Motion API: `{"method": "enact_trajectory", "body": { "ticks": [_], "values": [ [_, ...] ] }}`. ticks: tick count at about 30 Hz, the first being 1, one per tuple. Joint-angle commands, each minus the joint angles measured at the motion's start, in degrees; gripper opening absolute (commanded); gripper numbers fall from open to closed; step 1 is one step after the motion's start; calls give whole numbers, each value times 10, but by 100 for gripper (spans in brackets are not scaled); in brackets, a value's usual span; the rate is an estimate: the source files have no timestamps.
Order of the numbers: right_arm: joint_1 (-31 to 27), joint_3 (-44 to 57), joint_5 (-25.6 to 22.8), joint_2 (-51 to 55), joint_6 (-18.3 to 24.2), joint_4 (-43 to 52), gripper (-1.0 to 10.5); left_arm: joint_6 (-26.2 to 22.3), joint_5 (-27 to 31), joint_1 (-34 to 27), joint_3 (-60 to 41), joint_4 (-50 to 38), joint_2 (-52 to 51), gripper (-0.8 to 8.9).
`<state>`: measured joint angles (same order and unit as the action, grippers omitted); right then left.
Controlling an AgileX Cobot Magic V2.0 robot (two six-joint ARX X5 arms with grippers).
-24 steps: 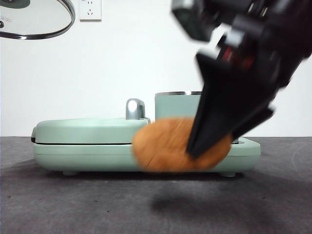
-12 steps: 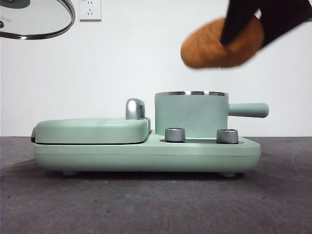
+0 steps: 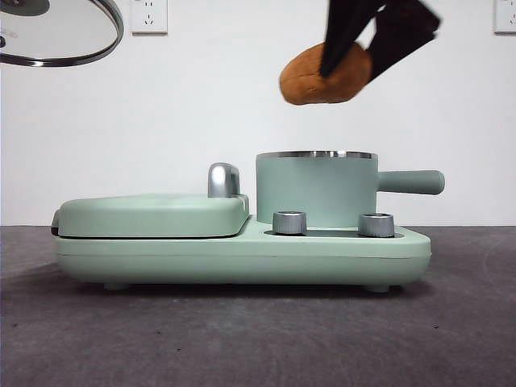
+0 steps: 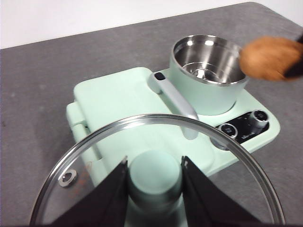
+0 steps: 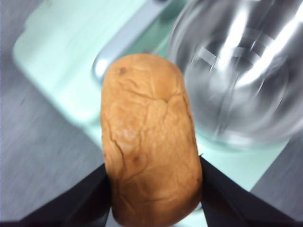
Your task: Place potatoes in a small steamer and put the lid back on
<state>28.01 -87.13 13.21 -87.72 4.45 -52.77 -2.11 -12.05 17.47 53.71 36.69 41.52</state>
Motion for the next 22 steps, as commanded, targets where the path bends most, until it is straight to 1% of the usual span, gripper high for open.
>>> {"method": "enact_trajectory", "body": {
  "ticks": [1, 6, 9, 17, 22],
  "values": [
    [-10, -48, -2, -48, 20, 13, 213, -5, 3, 1, 9, -19, 1, 9],
    [-31, -111, -2, -123, 22, 24, 214, -5, 7, 1, 9, -19, 1, 9],
    [-42, -128, -2, -155, 23, 32, 213, -5, 7, 1, 9, -19, 1, 9],
    [-61, -130, -2, -205, 25, 51, 214, -4, 7, 1, 9, -19, 1, 10],
    [-62, -130, -2, -231, 26, 59, 214, -5, 7, 1, 9, -19, 1, 10]
  ]
}}
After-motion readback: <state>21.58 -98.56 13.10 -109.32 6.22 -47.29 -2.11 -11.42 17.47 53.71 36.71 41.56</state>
